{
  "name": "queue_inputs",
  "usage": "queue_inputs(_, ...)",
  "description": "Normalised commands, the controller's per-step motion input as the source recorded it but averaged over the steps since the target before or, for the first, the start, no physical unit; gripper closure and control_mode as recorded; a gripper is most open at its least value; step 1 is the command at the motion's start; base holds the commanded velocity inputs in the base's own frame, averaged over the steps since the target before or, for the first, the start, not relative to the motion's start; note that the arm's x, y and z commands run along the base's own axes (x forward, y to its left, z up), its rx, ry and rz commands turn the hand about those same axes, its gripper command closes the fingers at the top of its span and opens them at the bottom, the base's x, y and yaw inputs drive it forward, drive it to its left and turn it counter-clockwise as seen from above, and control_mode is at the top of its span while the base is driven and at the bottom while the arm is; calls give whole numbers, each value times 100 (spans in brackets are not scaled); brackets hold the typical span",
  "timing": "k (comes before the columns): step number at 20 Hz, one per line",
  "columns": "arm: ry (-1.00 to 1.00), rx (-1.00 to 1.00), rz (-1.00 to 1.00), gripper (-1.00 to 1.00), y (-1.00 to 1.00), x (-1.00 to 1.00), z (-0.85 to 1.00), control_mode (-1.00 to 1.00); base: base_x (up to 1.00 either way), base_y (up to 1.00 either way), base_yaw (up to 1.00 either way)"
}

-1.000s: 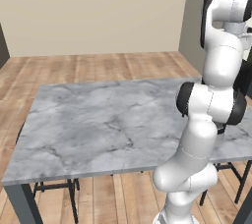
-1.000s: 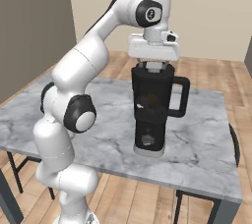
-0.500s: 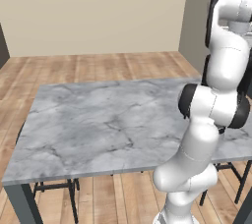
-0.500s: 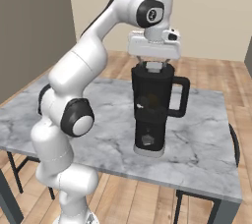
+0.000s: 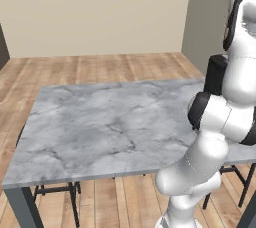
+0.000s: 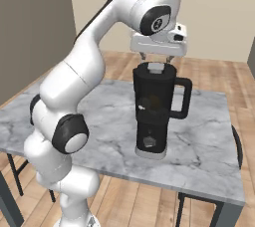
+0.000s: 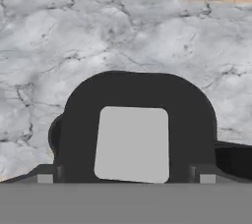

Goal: Grab the lemon and garlic from the fridge, place them in the blender, close the lid, and turn on the blender to create a marinade.

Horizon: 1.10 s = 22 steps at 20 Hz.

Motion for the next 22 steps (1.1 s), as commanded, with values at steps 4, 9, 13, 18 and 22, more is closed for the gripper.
queue_inputs(4,-50,0,0,-100,8,-78,11,-100,0,0,0)
queue_inputs(9,-50,0,0,-100,17,-96,1,-100,0,0,0)
queue_inputs(13,-27,-2,0,-100,40,-100,-20,-100,0,0,0)
queue_inputs(18,-11,-1,1,-100,32,-100,-60,-100,0,0,0)
queue_inputs(22,-5,0,14,-100,1,-97,-91,-100,0,0,0)
